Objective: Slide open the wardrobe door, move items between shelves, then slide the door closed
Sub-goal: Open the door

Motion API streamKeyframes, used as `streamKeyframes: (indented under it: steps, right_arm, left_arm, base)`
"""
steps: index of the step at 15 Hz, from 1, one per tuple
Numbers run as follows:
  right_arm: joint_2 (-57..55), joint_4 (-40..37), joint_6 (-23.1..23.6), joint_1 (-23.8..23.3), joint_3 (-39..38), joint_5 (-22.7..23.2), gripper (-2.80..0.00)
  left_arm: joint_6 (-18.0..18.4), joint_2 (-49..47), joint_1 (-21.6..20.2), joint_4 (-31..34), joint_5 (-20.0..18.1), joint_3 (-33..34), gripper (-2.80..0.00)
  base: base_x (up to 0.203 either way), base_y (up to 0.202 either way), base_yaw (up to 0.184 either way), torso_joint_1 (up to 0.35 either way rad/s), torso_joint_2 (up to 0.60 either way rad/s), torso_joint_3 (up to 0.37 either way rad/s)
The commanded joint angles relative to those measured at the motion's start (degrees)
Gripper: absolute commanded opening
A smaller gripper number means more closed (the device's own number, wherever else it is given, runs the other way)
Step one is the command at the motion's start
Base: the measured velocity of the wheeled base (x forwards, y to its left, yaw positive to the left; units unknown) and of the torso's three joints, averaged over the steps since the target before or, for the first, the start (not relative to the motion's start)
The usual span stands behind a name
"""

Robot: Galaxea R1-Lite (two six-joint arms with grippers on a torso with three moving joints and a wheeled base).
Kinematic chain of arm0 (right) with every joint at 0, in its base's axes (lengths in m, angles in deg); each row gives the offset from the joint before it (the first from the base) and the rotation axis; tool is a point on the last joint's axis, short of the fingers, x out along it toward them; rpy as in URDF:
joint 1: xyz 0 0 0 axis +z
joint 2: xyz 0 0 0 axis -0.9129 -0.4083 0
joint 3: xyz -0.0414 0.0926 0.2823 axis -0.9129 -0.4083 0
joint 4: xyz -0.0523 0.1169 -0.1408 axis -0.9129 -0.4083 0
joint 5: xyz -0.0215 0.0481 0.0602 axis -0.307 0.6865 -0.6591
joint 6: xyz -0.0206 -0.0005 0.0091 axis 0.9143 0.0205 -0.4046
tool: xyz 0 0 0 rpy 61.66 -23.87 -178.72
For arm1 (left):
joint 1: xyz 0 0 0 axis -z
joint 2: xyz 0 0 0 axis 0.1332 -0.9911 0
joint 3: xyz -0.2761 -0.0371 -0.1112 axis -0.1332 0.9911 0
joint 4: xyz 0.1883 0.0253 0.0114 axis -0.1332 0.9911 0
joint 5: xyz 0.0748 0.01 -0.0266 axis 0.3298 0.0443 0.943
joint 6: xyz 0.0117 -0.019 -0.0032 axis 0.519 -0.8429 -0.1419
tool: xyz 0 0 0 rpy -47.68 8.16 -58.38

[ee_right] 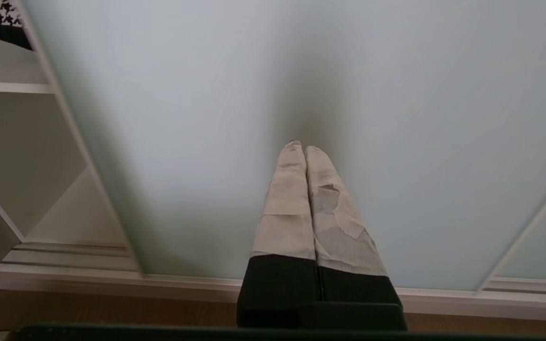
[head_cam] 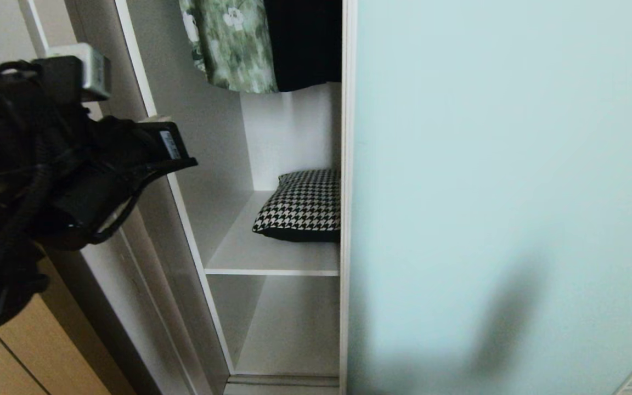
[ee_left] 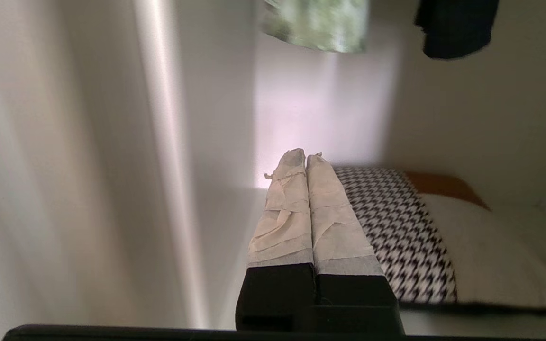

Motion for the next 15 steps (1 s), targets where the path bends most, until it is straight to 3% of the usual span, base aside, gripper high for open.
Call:
streamKeyframes:
  steps: [1,5,8,10,13,15]
  right_arm:
    - [-0.05,0.04,-0.02,0.01,0.0,0.0,-2.8]
    - [0.01,0.04,-0.02,0.01,0.0,0.0,-2.8]
    - [0.01,0.04,-0.02,0.01,0.0,0.0,-2.8]
    - [-0.07,0.04,-0.02,0.01,0.0,0.0,-2.8]
    - [0.01,0.04,-0.01,0.01,0.0,0.0,-2.8]
    - [0.01,0.04,-0.02,0.01,0.0,0.0,-2.8]
  left_arm:
    - [-0.18,16.69,-1.4,10.31,0.63,3.76,-2.8]
    - [-0.94,37.69,-8.38,20.09,2.12,16.97,-2.8]
    - [-1.14,54.45,-10.68,24.13,2.65,27.26,-2.8]
    - [-1.55,65.81,-12.0,30.28,2.61,31.94,-2.8]
    - [-4.49,75.52,-15.63,35.83,2.38,39.67,-2.8]
    - [-4.45,80.84,-16.71,36.93,1.11,46.02,-2.8]
  base:
    - [0.0,0.0,0.0,0.0,0.0,0.0]
    - [0.0,0.0,0.0,0.0,0.0,0.0]
    - [0.0,0.0,0.0,0.0,0.0,0.0]
    - [0.0,0.0,0.0,0.0,0.0,0.0]
    - [0.0,0.0,0.0,0.0,0.0,0.0]
    - [0.0,0.0,0.0,0.0,0.0,0.0]
